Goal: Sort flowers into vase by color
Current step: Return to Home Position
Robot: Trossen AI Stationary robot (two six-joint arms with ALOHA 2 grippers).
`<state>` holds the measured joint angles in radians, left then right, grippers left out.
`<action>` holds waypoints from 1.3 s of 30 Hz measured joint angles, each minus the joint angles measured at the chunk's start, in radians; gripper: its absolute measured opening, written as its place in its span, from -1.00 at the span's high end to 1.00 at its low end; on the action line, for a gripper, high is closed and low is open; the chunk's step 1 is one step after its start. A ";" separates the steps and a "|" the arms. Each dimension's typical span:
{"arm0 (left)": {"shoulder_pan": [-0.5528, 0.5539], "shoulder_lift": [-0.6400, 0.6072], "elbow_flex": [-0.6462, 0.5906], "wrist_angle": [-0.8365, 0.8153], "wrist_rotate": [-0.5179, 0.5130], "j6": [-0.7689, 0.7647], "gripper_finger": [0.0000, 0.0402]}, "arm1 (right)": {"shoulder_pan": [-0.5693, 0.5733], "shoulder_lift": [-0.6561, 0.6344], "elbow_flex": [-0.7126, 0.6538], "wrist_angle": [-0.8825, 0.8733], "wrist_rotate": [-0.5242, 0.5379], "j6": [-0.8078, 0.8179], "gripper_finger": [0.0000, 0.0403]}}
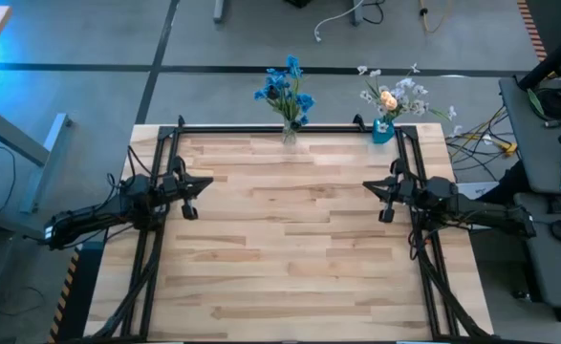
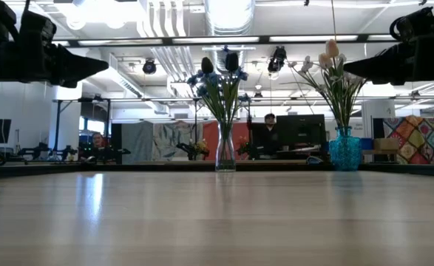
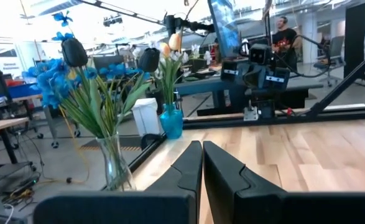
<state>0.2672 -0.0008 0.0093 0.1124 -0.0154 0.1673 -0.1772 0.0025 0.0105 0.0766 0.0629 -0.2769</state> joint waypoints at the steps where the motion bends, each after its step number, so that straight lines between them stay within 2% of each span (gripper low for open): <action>1: 0.000 0.001 0.000 0.000 -0.001 0.004 1.00 | 0.000 -0.002 0.000 0.001 0.000 -0.003 0.94; 5: 0.001 0.000 0.000 -0.002 -0.009 0.014 1.00 | 0.000 -0.002 0.000 0.019 0.001 -0.006 0.94; 12: 0.002 0.000 0.000 -0.070 -0.107 0.018 1.00 | 0.000 -0.002 0.000 0.018 0.019 -0.007 0.94; 19: 0.002 0.001 0.000 -0.073 -0.106 0.014 1.00 | 0.000 0.006 0.000 -0.032 0.095 0.055 0.94; 28: 0.002 0.033 0.000 -0.093 -0.003 0.003 1.00 | 0.000 0.046 0.000 -0.035 0.095 0.109 0.94; 34: 0.002 0.067 0.000 -0.088 0.000 -0.020 1.00 | 0.000 0.046 0.000 -0.036 0.094 0.169 0.94; 39: 0.006 0.018 0.000 -0.064 -0.011 -0.016 1.00 | 0.000 0.038 0.004 -0.032 0.096 0.147 0.94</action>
<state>0.2735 0.0169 0.0090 0.0482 -0.0259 0.1510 -0.1768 0.0400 0.0141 0.0446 0.1587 -0.1300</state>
